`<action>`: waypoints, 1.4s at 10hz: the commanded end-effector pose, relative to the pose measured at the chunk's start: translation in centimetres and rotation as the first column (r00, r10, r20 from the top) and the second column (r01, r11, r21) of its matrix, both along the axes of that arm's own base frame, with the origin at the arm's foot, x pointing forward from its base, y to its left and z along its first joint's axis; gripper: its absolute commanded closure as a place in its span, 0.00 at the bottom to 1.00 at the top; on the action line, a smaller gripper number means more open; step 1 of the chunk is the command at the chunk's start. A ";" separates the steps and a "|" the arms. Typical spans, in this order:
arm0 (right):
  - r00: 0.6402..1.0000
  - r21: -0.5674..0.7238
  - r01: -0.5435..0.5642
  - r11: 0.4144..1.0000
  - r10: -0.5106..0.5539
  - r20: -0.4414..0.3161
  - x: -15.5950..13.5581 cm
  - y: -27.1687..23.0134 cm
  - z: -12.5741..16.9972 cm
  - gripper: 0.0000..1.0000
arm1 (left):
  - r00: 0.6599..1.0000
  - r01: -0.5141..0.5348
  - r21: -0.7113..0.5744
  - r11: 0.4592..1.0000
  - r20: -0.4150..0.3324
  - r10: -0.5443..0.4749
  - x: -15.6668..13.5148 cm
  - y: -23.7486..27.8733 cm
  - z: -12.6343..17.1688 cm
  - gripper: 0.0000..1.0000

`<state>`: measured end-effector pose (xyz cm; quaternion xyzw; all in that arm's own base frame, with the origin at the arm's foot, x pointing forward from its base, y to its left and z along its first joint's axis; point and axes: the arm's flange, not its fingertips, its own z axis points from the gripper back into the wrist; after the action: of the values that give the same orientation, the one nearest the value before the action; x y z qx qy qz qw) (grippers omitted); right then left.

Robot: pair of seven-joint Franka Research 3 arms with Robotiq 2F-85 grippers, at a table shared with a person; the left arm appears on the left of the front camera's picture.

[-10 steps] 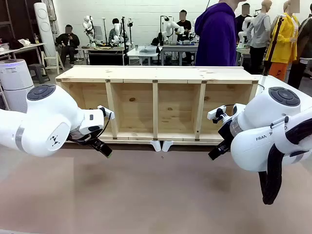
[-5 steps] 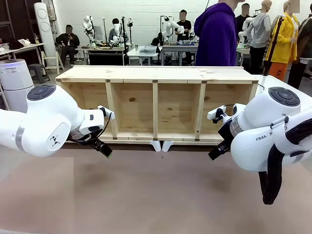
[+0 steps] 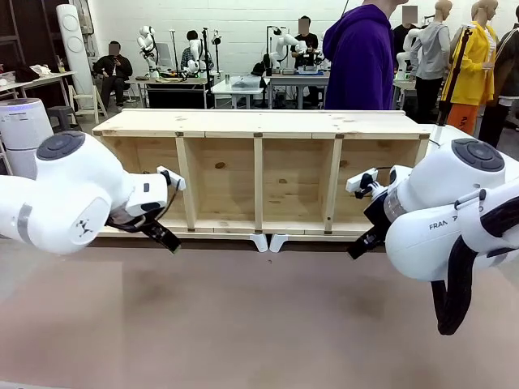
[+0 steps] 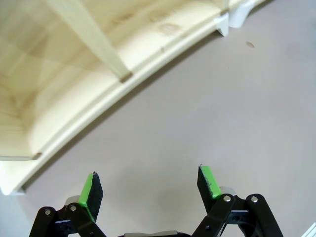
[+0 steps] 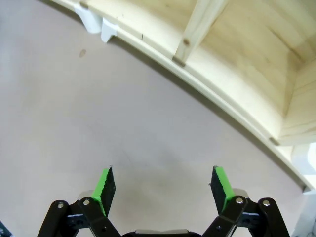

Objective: Perform cable management.
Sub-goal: When the cord part of the Power Cable appears at the lower middle area of the table and stops, grasp the cord part of the Power Cable.

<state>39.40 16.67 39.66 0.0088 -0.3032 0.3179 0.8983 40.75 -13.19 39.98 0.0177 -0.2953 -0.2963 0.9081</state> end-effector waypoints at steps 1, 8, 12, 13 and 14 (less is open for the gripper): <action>0.997 0.000 0.036 0.999 -0.035 0.071 -5.9 -2.2 1.0 0.00 | 0.997 -0.056 0.039 0.998 0.057 0.054 -5.6 2.3 1.7 0.00; 0.937 0.032 0.259 0.965 -0.259 0.234 -17.9 -7.4 5.3 0.00 | 0.966 -0.176 -0.034 0.984 0.188 0.180 -15.3 8.3 5.9 0.00; 0.893 0.087 0.349 0.933 -0.360 0.271 -21.5 -10.1 5.1 0.00 | 0.937 -0.257 -0.129 0.958 0.211 0.279 -17.7 11.8 5.5 0.00; 0.890 0.091 0.354 0.931 -0.365 0.272 -21.8 -10.4 5.0 0.00 | 0.933 -0.266 -0.142 0.954 0.211 0.292 -17.9 12.2 5.3 0.00; 0.892 0.093 0.351 0.932 -0.363 0.268 -21.7 -10.5 4.9 0.00 | 0.930 -0.269 -0.162 0.949 0.212 0.300 -17.8 12.3 5.1 0.00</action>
<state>26.02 11.46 60.37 -0.0724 -0.4237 0.1496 0.8904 32.90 -2.03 58.06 0.0454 -0.4027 -0.1549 0.9010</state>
